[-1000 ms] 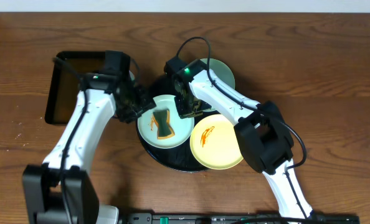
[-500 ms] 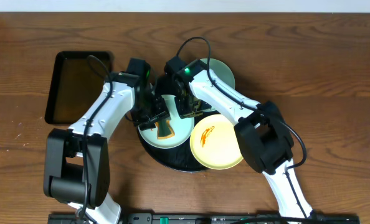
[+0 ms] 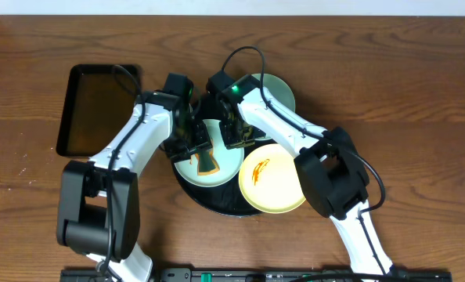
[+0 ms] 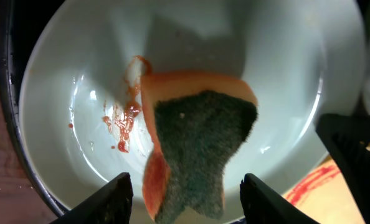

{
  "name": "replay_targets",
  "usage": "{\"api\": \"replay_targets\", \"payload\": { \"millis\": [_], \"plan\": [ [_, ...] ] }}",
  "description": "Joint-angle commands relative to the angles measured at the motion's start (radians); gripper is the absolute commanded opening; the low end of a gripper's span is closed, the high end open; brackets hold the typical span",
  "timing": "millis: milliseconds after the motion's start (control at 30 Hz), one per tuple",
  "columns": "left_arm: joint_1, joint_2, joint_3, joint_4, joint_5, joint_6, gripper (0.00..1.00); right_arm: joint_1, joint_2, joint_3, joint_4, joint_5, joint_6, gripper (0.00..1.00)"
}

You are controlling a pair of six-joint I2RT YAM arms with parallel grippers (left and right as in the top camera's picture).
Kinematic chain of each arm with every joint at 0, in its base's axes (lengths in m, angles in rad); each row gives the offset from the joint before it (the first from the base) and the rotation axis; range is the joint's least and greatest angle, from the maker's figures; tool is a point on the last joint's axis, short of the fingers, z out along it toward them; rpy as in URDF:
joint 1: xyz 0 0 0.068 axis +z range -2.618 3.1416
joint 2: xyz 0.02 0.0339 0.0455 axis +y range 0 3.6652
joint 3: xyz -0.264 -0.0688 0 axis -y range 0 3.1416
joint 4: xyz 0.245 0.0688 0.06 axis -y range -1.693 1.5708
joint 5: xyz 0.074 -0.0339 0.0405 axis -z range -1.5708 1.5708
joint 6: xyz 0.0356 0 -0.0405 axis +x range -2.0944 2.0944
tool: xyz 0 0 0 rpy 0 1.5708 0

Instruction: Clean dirty plates on tray and stack at the side

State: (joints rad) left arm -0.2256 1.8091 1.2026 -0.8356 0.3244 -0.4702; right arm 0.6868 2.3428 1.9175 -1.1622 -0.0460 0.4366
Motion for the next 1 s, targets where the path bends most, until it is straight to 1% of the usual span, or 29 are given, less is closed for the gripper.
{"api": "replay_targets", "payload": {
  "millis": [0,100,133,300,400,533,567,600,633,767,967],
  "plan": [
    [-0.010,0.054,-0.008,0.008,0.011,0.023,0.57,-0.001,0.010,-0.003,0.000,0.004,-0.003,0.01],
    [-0.014,0.084,-0.008,0.036,0.089,0.056,0.57,-0.001,0.010,-0.003,-0.003,0.004,-0.004,0.01],
    [-0.017,0.092,-0.008,0.042,0.095,0.058,0.57,-0.001,0.010,-0.003,-0.004,0.004,-0.004,0.01],
    [-0.023,0.108,-0.008,0.044,0.087,0.058,0.57,-0.001,0.010,-0.003,0.000,0.003,-0.004,0.01],
    [-0.023,0.110,-0.008,0.043,0.028,0.046,0.52,-0.001,0.010,-0.003,0.004,0.003,-0.004,0.01],
    [-0.023,0.110,-0.008,0.045,0.003,0.047,0.32,-0.001,0.010,-0.003,0.002,0.003,-0.004,0.01],
    [-0.023,0.110,-0.008,0.044,0.003,0.047,0.23,-0.001,0.010,-0.003,0.002,0.003,-0.004,0.01],
    [-0.023,0.109,-0.008,0.043,0.003,0.047,0.19,-0.001,0.010,-0.003,0.003,0.003,-0.004,0.01],
    [-0.023,0.109,-0.008,0.041,0.004,0.047,0.08,-0.001,0.010,-0.003,0.003,0.003,-0.004,0.01],
    [-0.023,0.087,-0.003,0.034,0.004,0.047,0.07,-0.001,0.010,-0.003,0.003,0.004,-0.005,0.01],
    [-0.023,-0.002,0.005,0.029,0.007,0.044,0.07,-0.001,0.010,-0.003,0.003,0.003,-0.007,0.01]
  ]
}}
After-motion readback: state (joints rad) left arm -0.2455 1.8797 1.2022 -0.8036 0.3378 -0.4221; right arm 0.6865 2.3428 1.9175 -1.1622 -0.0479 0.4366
